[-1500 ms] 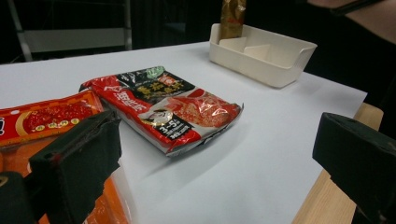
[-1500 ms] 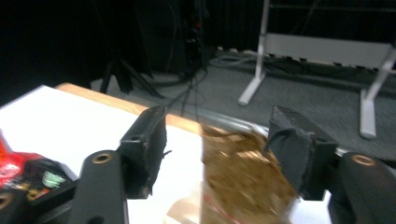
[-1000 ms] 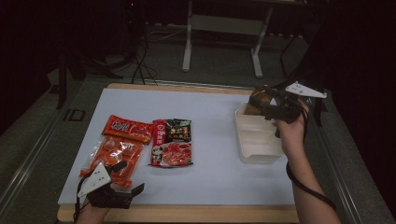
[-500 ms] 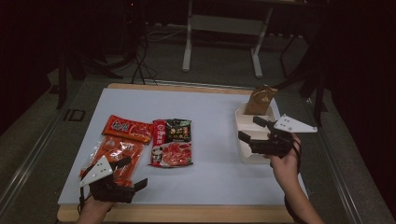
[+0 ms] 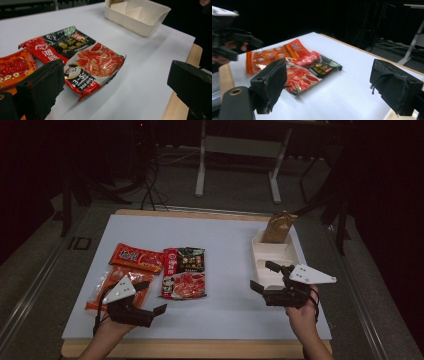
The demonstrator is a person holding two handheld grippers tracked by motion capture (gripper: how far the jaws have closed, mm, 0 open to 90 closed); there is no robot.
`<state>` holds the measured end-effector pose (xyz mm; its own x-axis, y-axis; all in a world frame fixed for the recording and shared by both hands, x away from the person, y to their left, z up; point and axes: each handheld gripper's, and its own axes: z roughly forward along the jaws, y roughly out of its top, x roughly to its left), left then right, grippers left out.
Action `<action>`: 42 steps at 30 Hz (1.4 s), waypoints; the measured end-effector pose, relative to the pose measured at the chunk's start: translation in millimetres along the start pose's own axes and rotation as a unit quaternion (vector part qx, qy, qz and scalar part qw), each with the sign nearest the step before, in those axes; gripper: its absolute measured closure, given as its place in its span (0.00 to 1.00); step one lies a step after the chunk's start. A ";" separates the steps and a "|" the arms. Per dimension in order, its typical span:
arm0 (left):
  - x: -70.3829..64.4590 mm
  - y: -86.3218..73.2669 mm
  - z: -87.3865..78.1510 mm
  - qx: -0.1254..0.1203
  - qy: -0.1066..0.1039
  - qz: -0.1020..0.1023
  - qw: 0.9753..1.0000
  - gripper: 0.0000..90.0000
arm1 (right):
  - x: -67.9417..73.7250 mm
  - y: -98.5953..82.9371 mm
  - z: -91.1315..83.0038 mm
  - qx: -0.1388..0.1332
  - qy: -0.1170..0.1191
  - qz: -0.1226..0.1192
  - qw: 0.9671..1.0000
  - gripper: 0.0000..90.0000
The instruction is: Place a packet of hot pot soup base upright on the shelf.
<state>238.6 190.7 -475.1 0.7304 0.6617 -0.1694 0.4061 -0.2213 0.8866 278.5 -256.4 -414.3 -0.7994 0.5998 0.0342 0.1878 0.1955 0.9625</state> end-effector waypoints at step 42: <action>88.0 22.3 109.4 0.152 0.151 -0.153 0.965 0.49 | 18.2 -9.6 10.9 0.036 0.017 -0.033 0.999 0.16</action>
<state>372.0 165.6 -517.3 0.3762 0.8979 -0.2285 0.7528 -0.1524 0.6403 268.4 -238.9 -425.9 -0.8296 0.5581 -0.0186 0.1735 0.2893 0.9414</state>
